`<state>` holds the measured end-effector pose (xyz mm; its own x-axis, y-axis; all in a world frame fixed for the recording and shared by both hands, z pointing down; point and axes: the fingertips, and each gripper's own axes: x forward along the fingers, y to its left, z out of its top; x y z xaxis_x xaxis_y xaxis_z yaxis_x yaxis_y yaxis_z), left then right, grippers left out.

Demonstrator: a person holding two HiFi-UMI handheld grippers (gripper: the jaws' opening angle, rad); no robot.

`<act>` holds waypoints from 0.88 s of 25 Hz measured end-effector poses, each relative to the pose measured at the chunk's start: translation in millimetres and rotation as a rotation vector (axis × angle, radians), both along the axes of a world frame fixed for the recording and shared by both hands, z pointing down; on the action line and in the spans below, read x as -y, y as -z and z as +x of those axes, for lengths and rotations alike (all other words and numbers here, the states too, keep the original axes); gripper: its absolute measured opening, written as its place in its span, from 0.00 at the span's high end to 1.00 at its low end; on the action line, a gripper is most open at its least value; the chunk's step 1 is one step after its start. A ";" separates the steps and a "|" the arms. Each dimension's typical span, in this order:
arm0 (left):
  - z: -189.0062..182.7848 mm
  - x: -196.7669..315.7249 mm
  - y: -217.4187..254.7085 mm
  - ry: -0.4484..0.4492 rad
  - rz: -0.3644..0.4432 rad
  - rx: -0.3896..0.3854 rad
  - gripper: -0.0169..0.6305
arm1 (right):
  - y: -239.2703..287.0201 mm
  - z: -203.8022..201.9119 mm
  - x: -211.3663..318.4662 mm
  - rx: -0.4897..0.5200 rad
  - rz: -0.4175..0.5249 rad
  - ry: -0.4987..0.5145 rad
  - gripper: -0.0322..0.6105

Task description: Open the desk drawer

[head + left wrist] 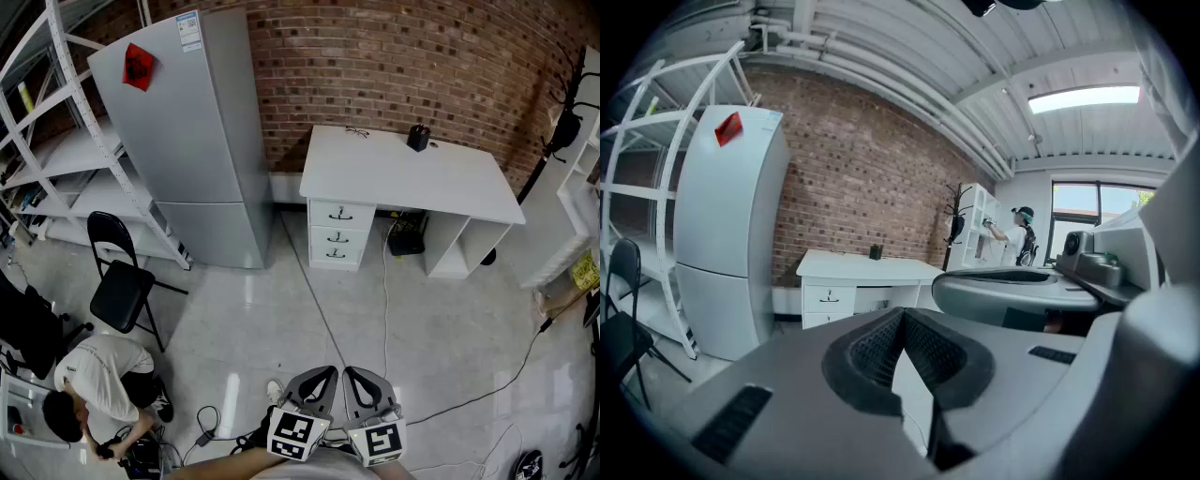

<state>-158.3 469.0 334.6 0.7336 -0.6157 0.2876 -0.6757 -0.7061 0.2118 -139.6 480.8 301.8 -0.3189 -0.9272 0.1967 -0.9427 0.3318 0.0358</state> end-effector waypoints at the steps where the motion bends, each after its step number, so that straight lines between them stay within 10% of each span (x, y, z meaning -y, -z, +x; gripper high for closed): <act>1: -0.7 -0.2 -3.0 -0.001 0.000 0.002 0.96 | -1.5 -1.1 0.7 0.001 -0.003 0.002 0.93; 22: -29.2 38.9 -30.6 0.014 -0.067 0.011 0.96 | -35.4 -6.9 29.8 -0.006 -0.125 -0.056 0.93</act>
<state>-187.5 430.1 365.2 0.7219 -0.6047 0.3365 -0.6876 -0.6813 0.2510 -146.5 451.0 337.3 -0.2662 -0.9115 0.3135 -0.9596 0.2812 0.0027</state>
